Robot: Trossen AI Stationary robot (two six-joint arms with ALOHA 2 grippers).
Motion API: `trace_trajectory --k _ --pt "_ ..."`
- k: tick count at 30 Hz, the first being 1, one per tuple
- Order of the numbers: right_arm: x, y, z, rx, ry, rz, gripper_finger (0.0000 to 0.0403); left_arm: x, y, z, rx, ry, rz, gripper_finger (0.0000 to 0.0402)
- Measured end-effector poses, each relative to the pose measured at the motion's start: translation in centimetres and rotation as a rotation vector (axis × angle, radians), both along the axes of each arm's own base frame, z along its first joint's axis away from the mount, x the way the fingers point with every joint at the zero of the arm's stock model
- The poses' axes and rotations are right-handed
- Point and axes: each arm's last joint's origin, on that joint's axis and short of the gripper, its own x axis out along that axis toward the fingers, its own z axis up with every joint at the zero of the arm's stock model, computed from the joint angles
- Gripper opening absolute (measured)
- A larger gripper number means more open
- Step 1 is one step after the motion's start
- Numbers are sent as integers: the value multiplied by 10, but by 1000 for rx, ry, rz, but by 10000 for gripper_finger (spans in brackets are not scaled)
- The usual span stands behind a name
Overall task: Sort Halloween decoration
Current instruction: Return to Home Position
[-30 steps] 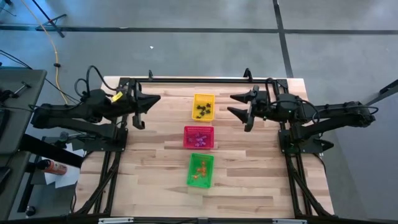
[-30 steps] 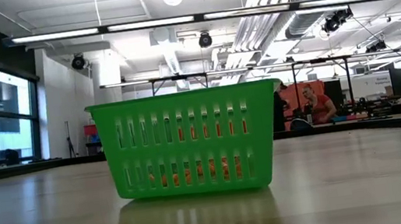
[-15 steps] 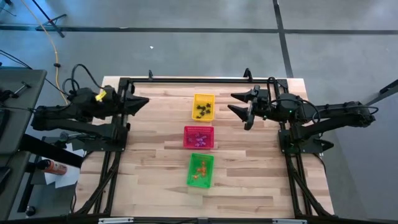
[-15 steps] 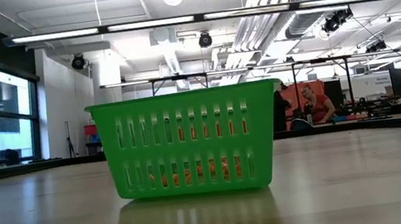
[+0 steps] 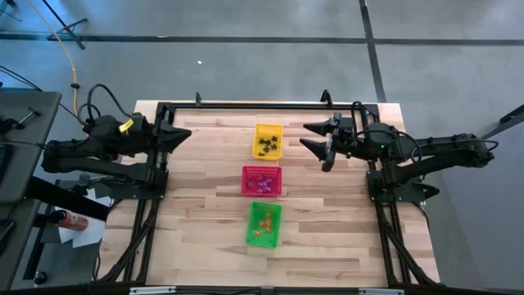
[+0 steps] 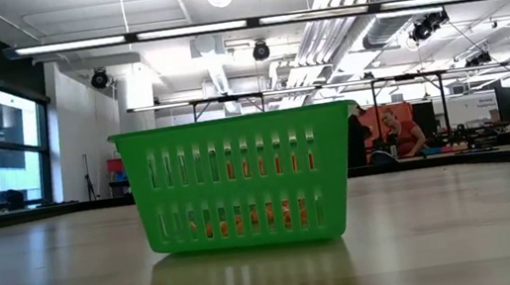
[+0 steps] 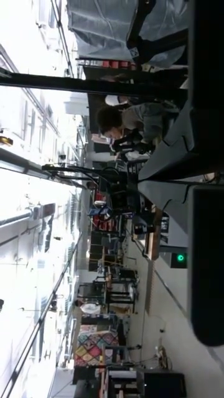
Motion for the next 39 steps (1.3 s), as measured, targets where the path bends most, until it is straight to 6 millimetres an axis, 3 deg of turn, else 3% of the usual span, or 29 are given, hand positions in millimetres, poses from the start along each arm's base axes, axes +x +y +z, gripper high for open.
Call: trace_trajectory --k 7,15,20,28,31,39 --pt "-7 0 0 -3 22 21 257 0 0 -1 0 10 0 0" --pt "-35 0 4 -7 72 46 233 0 1 -1 -13 9 16 0" --pt "-51 0 7 -50 84 66 170 0 1 -1 -46 5 7 0" --pt "-65 3 5 -104 124 193 15 -1 2 0 -85 -3 38 0" --pt "-69 5 -5 -99 78 247 14 -3 3 0 -94 -11 62 0" --pt "-84 6 -57 -63 -72 232 3 -12 4 2 -113 -41 111 0"
